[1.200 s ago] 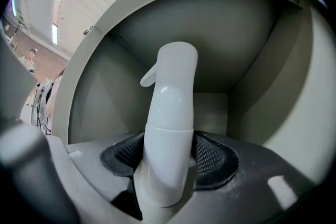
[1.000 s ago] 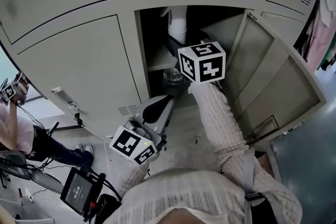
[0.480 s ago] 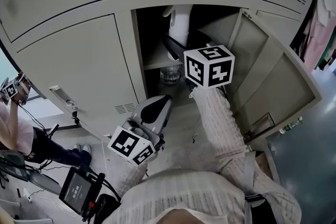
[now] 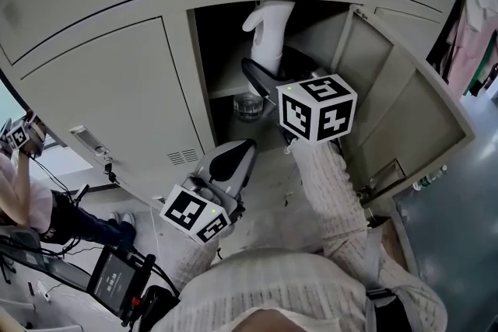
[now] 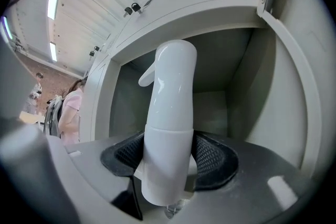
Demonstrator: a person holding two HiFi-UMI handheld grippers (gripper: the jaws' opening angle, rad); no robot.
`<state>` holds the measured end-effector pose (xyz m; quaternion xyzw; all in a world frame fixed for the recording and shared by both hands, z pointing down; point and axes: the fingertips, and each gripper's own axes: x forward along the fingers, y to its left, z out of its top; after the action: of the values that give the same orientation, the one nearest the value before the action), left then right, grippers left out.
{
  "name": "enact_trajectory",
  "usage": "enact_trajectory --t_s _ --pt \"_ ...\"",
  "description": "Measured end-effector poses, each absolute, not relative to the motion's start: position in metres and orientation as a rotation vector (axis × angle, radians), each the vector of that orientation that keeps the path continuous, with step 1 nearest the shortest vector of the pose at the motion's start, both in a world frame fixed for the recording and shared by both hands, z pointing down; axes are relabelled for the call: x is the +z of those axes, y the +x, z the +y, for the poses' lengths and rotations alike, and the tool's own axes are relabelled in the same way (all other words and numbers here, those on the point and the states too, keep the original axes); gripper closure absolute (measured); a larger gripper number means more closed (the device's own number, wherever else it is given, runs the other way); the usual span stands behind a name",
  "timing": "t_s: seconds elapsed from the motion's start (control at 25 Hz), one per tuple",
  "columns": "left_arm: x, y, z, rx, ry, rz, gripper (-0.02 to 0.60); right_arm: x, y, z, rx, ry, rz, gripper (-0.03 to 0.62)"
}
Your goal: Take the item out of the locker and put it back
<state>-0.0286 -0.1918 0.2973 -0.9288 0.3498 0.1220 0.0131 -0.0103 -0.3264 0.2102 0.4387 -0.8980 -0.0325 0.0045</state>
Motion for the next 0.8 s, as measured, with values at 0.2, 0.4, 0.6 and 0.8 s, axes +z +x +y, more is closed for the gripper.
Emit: enact_trajectory --t_s 0.2,0.4,0.6,0.8 --pt "0.298 -0.029 -0.191 0.388 -2.896 1.098 0.574 0.212 -0.008 -0.318 -0.125 1.371 -2.797 0.316" --pt "0.3 -0.032 -0.191 0.399 -2.9 1.115 0.573 0.214 -0.007 -0.307 -0.105 1.347 -2.824 0.316" --pt "0.301 -0.035 -0.191 0.398 -2.895 1.132 0.572 0.229 -0.008 -0.297 -0.054 1.312 -2.843 0.316" --pt "0.301 -0.041 -0.196 0.379 -2.865 1.17 0.572 0.246 -0.006 -0.284 -0.051 1.301 -2.848 0.316"
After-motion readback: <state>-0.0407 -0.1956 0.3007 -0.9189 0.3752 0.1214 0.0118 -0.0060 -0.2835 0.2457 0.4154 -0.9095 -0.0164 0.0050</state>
